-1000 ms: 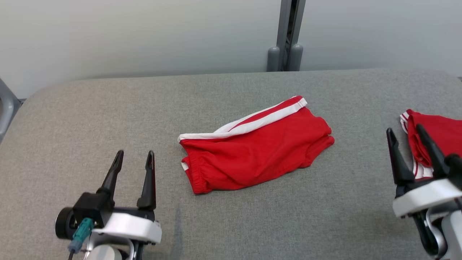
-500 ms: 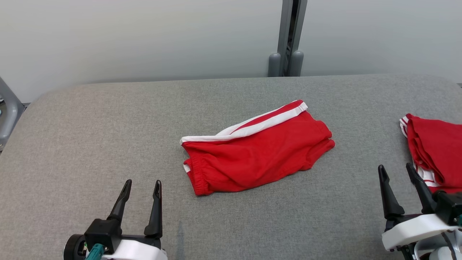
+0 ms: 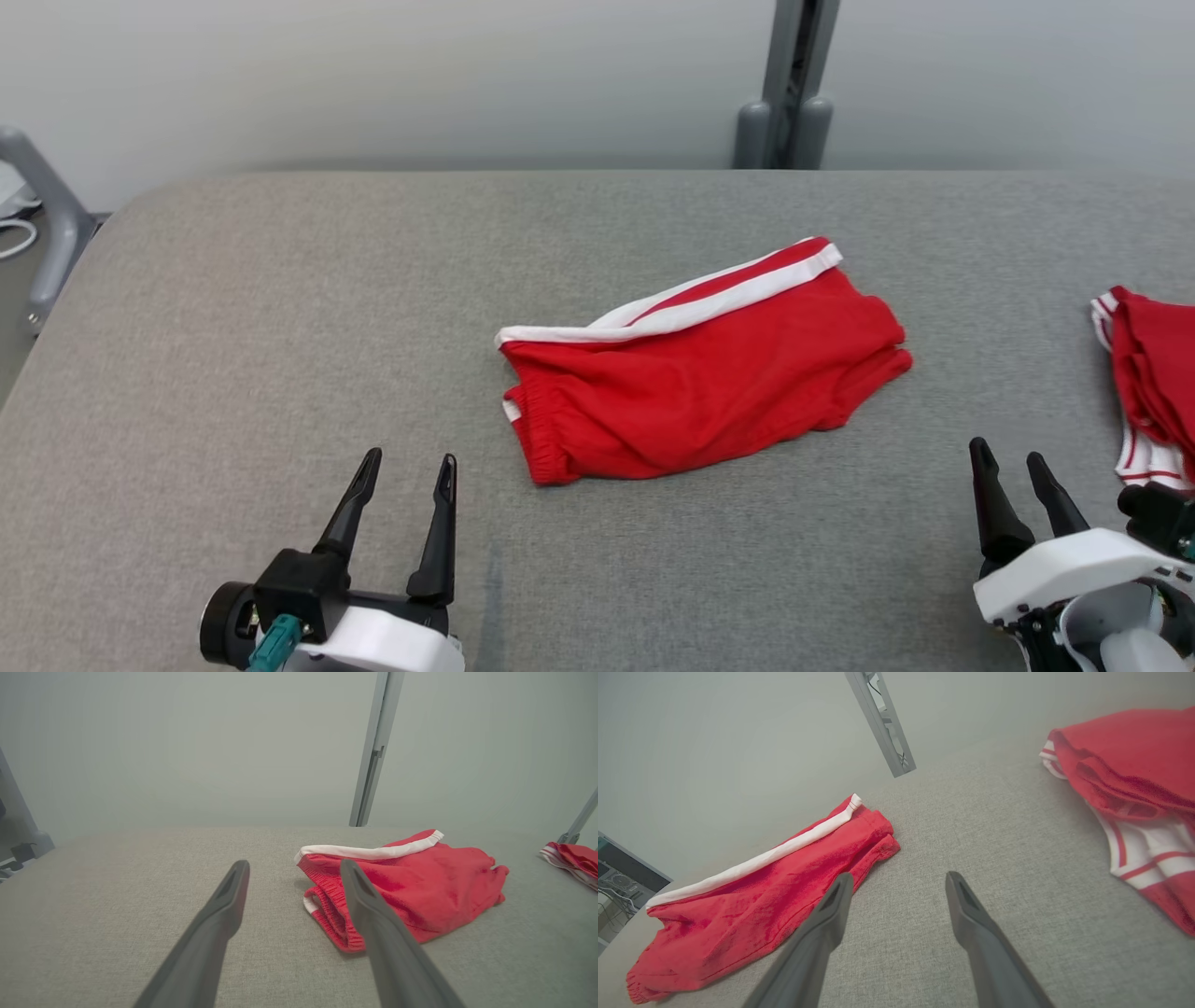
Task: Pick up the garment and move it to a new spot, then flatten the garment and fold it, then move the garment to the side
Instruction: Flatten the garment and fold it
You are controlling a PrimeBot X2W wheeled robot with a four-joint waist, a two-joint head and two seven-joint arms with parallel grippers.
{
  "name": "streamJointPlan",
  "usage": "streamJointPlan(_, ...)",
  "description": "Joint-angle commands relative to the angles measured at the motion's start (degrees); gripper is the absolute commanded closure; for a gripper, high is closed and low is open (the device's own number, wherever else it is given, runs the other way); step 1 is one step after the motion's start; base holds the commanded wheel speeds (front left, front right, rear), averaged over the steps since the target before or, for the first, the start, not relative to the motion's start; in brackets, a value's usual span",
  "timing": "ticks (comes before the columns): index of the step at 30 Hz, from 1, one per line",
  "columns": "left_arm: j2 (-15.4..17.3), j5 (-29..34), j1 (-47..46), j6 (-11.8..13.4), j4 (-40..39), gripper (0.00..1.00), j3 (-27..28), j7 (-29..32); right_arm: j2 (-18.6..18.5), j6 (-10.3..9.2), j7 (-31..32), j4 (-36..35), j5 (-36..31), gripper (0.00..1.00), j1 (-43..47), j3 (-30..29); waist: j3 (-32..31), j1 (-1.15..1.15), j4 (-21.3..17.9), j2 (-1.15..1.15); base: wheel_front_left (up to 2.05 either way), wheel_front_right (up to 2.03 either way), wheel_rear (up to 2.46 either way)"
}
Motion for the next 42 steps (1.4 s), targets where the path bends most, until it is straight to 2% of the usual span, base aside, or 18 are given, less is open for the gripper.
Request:
streamJointPlan(1, 0.20, -0.38, -1.52, 0.38, -0.02, 0.00, -0.47, -0.31, 0.11, -0.03, 1.83, 1.36, 2.63, 0.00, -1.76, -0.71, 1.92, 0.00, 1.94, 0.00, 0.00, 0.00, 0.00)
streamJointPlan(8, 0.19, -1.56, -3.73, 0.52, 0.35, 0.00, -2.62, -0.31, 0.14, -0.03, 9.04, 5.99, 13.13, 0.00, -8.10, -3.06, 5.60, 0.00, 6.56, 0.00, 0.00, 0.00, 0.00)
streamJointPlan(12, 0.19, -1.82, -4.31, 0.73, 0.55, 0.00, -3.46, -0.31, -0.20, -0.03, 12.12, 8.10, 16.82, 0.00, -10.69, -4.17, 6.68, 0.00, 8.31, 0.00, 0.00, 0.00, 0.00)
streamJointPlan(18, 0.18, -1.47, -5.49, 2.95, 1.86, 0.00, -4.27, -0.31, -0.16, -0.01, 16.13, 13.51, 22.28, 0.00, -15.76, -8.09, 8.27, 0.00, 11.30, 0.00, 0.00, 0.00, 0.00)
streamJointPlan(25, 0.18, -2.30, -6.49, 3.05, 1.58, 0.00, -5.60, -0.31, -0.83, 0.04, 20.13, 21.38, 23.05, 0.00, -20.60, -10.82, 9.55, 0.00, 13.64, 0.00, 0.00, 0.00, 0.00)
streamJointPlan(32, 0.18, -3.02, -7.21, 3.45, 1.55, 0.00, -7.05, -0.31, -1.84, 0.04, 21.62, 25.67, 21.92, 0.00, -24.48, -11.39, 10.51, 0.00, 14.70, 0.00, 0.00, 0.00, 0.00)
streamJointPlan(33, 0.18, -3.16, -7.29, 3.55, 1.44, 0.00, -7.27, -0.31, -2.01, 0.04, 21.44, 25.90, 21.56, 0.61, -24.81, -11.16, 10.58, 0.00, 14.78, 0.00, 0.00, 0.00, 0.00)
streamJointPlan(34, 0.19, -3.30, -7.37, 3.53, 1.35, 0.00, -7.40, -0.31, -2.15, 0.04, 20.80, 25.81, 21.27, 1.00, -25.06, -10.94, 10.63, 0.00, 14.82, 0.00, 0.00, 0.00, 0.00)
streamJointPlan(42, 0.17, -2.75, -7.31, 3.77, 1.47, 0.00, -6.65, -0.31, -1.80, -0.03, 16.94, 21.17, 22.39, 1.00, -23.98, -8.33, 8.78, 0.00, 12.95, 0.00, 0.00, 0.00, 0.00)
